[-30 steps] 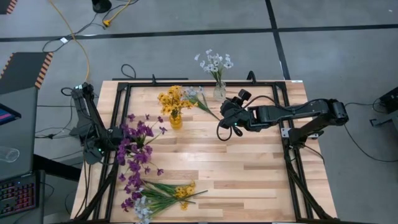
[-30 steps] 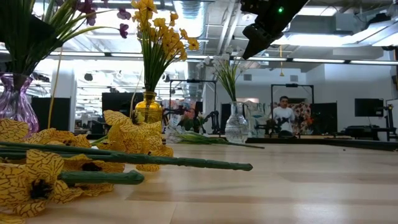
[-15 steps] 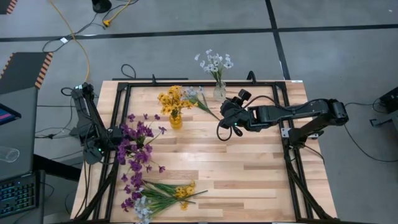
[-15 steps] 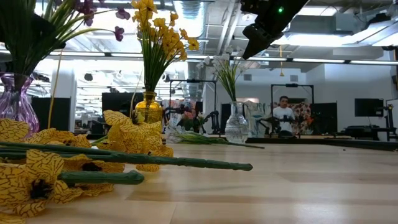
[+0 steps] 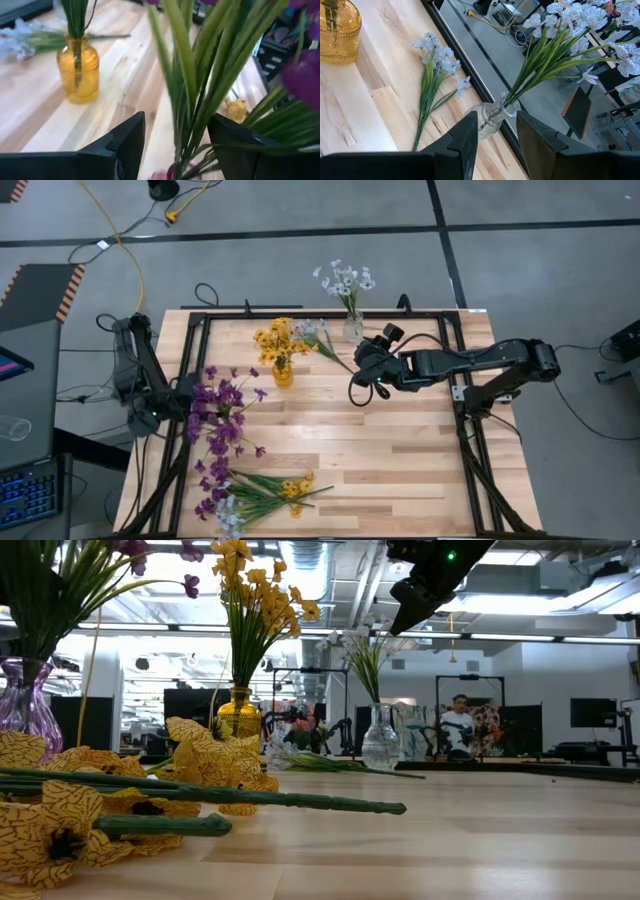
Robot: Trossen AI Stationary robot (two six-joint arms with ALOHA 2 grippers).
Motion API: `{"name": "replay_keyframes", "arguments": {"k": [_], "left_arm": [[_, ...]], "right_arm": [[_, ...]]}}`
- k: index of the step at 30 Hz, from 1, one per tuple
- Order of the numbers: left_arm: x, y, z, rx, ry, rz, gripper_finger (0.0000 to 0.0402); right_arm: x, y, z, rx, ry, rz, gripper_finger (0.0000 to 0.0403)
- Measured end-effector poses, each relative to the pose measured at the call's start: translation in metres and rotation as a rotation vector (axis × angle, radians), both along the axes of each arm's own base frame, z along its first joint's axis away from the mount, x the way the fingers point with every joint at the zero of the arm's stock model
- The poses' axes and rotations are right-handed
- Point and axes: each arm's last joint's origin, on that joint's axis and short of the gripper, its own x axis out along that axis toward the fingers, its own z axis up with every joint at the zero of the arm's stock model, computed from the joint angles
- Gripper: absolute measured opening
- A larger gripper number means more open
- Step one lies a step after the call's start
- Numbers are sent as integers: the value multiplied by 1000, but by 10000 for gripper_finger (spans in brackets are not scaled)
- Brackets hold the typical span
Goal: Sort flowers into vase by color
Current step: Put the top violet flowers into the violet vase, then put the top white flowers into the transparent vase
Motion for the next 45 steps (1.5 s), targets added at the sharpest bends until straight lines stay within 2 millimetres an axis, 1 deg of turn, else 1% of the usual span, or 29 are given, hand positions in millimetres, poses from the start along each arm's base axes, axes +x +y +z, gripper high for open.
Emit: {"name": "replay_keyframes", "arguments": {"k": [6, 13, 23, 32, 39, 45], "left_arm": [[-6, 5, 8, -97, 120, -42, 188], [-11, 12, 27, -174, 172, -84, 177], [-21, 31, 60, -209, 162, -82, 169], [-29, 48, 85, -234, 138, -94, 169], [-34, 59, 105, -230, 74, -129, 169], [-36, 68, 118, -174, -23, -90, 169]], "right_arm": [[0, 0, 0, 11, 1, 11, 162], [0, 0, 0, 16, 1, 16, 162], [0, 1, 0, 18, 0, 17, 162], [0, 0, 0, 19, 0, 17, 162], [1, -3, -1, 56, 1, 39, 162], [2, -10, -3, 134, 0, 85, 162]]}}
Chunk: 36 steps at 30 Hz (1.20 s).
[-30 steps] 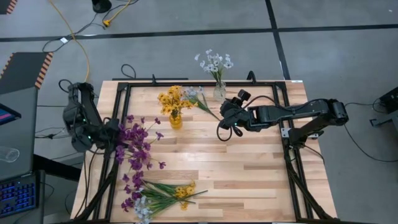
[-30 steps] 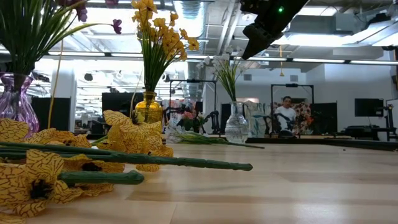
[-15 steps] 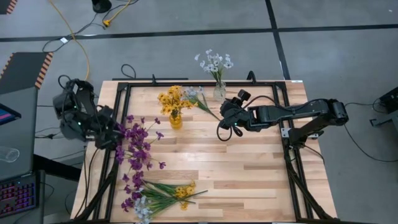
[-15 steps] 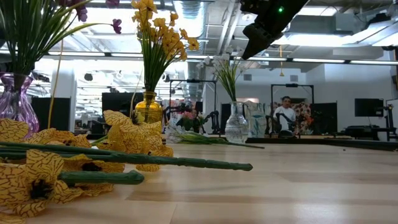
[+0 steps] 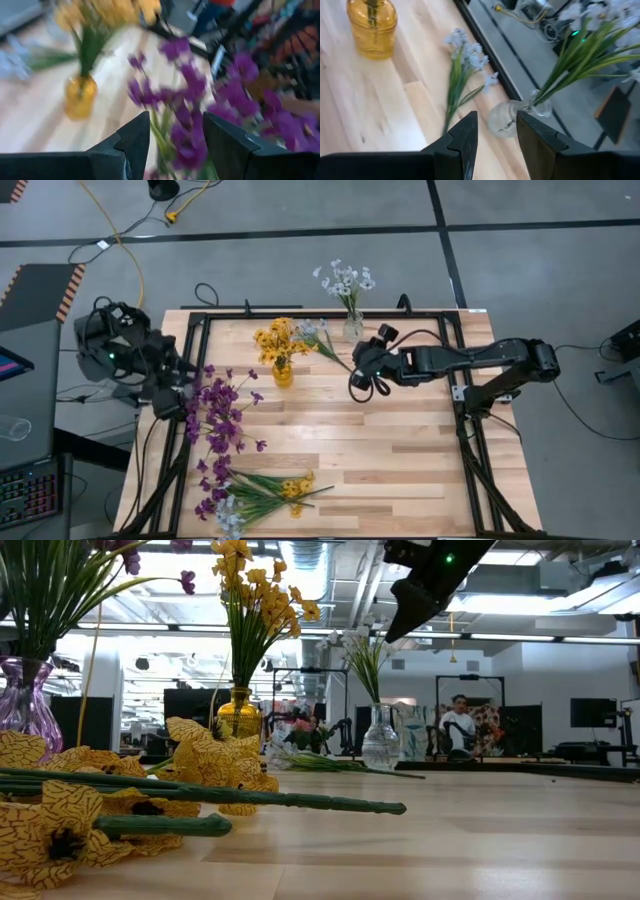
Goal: Sort flowers into vase by color
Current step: Put the top white flowers into the transparent vase
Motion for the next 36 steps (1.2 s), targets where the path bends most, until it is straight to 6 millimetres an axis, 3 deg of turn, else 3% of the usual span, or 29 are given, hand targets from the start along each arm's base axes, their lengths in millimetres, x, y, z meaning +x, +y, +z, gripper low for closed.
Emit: {"name": "replay_keyframes", "arguments": {"k": [7, 15, 26, 36], "left_arm": [[1, 10, 7, 132, -195, 267, 169], [0, 13, 10, 211, -283, 396, 169], [0, 14, 10, 205, -291, 394, 169], [3, 11, 5, 219, -316, 403, 169]], "right_arm": [[2, -14, 1, 93, -77, -20, 162], [5, -39, -1, 216, -206, -126, 162], [41, -78, -44, 322, -219, -138, 162], [61, -122, -78, 451, -177, -147, 162]]}}
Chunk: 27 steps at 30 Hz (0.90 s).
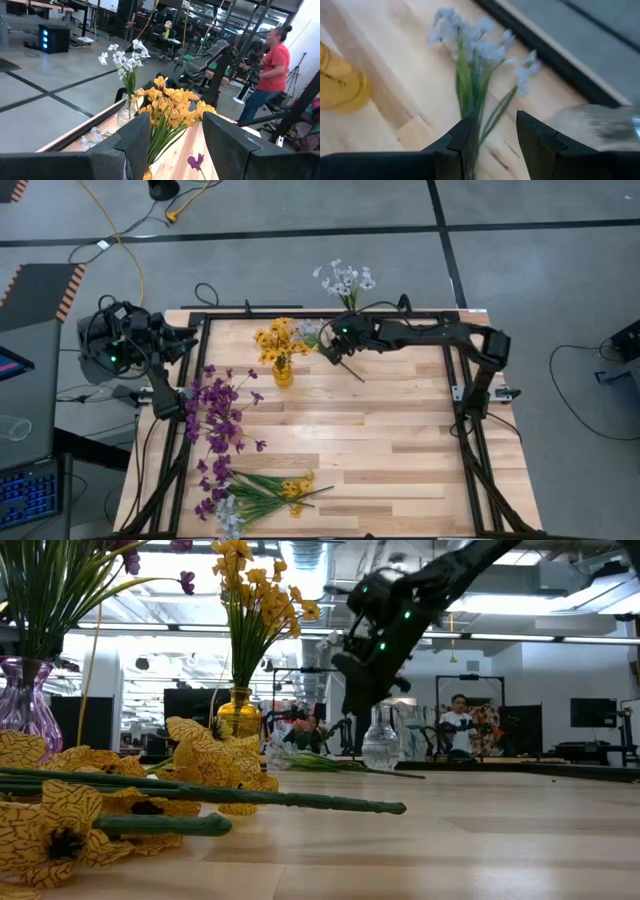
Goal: Sort flowers into vase by color
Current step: Put the top white flowers into the transparent vase
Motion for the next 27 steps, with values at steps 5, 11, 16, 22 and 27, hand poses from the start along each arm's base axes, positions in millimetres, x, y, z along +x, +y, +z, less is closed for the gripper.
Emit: {"name": "replay_keyframes", "arguments": {"k": [5, 11, 16, 22, 27], "left_arm": [[2, -4, -6, 4, 3, 3, 169], [3, -7, -8, -17, -6, 6, 169], [4, -9, -8, -7, -11, -1, 169], [4, -9, -8, 1, -3, -6, 169], [2, -4, -1, -25, -14, -7, 169]], "right_arm": [[10, -10, -20, 111, 4, 61, 162], [15, -11, -29, 134, 29, 68, 162], [13, -10, -31, 147, 47, 68, 162], [15, -6, -31, 159, 41, 61, 162], [16, 0, -26, 155, 35, 77, 162]]}}
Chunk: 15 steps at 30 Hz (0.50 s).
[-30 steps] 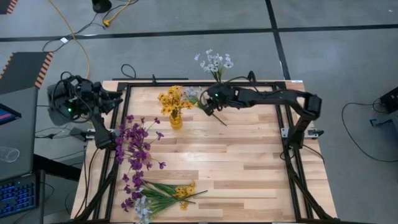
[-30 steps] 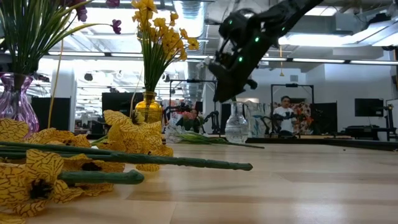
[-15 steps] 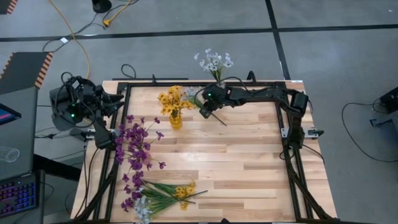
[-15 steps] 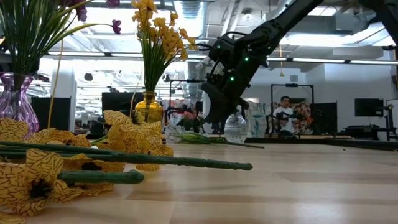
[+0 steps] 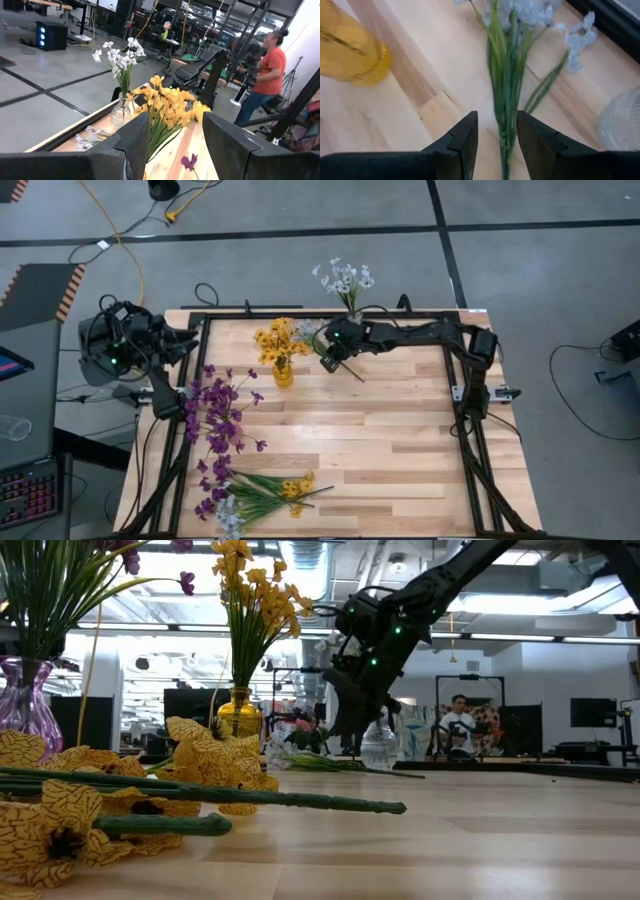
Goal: Sort flowers into vase by color
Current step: Put the top white flowers into the transparent vase
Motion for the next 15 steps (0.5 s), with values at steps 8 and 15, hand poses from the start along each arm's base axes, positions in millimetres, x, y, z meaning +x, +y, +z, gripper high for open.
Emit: {"name": "replay_keyframes", "arguments": {"k": [8, 15], "left_arm": [[10, -23, 11, 9, -7, -81, 169], [24, -61, 21, 107, 7, -57, 169]], "right_arm": [[2, 12, 14, -19, -35, 32, 162], [2, 14, 14, -34, -26, 58, 162]]}}
